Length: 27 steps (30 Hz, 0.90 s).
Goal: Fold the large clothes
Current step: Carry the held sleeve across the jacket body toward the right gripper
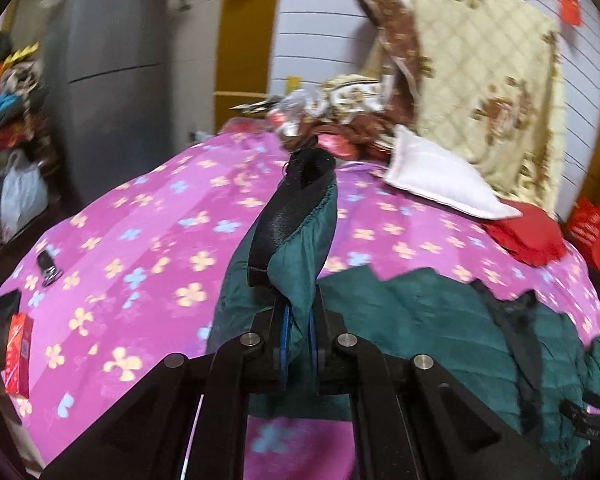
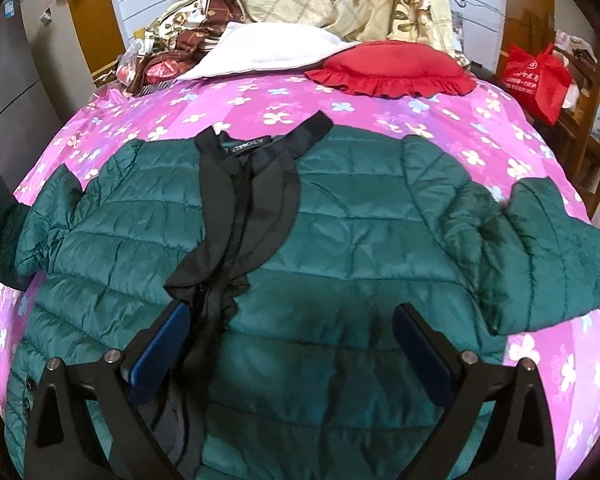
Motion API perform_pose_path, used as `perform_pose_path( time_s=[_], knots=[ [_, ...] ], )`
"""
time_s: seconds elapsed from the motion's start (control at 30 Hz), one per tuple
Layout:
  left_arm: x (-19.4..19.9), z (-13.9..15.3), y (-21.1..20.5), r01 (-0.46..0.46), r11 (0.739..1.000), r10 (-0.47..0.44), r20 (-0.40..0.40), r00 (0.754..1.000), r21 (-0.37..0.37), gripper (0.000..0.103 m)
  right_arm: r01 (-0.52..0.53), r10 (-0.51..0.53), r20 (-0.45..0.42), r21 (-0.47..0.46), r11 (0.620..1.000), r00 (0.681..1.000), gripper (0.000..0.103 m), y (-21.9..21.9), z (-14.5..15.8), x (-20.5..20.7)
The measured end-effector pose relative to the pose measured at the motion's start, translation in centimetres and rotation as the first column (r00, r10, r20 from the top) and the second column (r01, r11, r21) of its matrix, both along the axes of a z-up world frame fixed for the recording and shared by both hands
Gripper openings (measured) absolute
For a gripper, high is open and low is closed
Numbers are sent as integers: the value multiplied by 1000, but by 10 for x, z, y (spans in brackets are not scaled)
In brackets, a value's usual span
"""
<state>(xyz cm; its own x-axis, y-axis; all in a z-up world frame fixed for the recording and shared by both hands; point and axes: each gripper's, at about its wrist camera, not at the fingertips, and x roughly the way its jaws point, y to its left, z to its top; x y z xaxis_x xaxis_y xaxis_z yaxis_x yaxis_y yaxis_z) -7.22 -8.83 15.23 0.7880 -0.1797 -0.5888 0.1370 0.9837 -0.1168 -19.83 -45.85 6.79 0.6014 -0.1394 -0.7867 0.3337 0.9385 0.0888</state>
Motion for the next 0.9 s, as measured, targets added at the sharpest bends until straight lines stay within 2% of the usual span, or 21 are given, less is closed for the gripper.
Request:
perform_pose_path(
  time_s=[0.2, 0.53, 0.9],
  knots=[
    [-20, 13, -49, 104, 994, -104, 2, 995, 16, 0, 29, -29, 12, 11, 1000, 1000, 103, -14, 3, -13],
    [-43, 13, -106, 174, 985, -173, -21, 985, 24, 0, 66, -67, 18, 14, 998, 998, 103, -33, 6, -32],
    [-80, 17, -187, 324, 945, -324, -24, 946, 45, 0, 105, -105, 23, 26, 994, 994, 103, -54, 6, -50]
  ],
)
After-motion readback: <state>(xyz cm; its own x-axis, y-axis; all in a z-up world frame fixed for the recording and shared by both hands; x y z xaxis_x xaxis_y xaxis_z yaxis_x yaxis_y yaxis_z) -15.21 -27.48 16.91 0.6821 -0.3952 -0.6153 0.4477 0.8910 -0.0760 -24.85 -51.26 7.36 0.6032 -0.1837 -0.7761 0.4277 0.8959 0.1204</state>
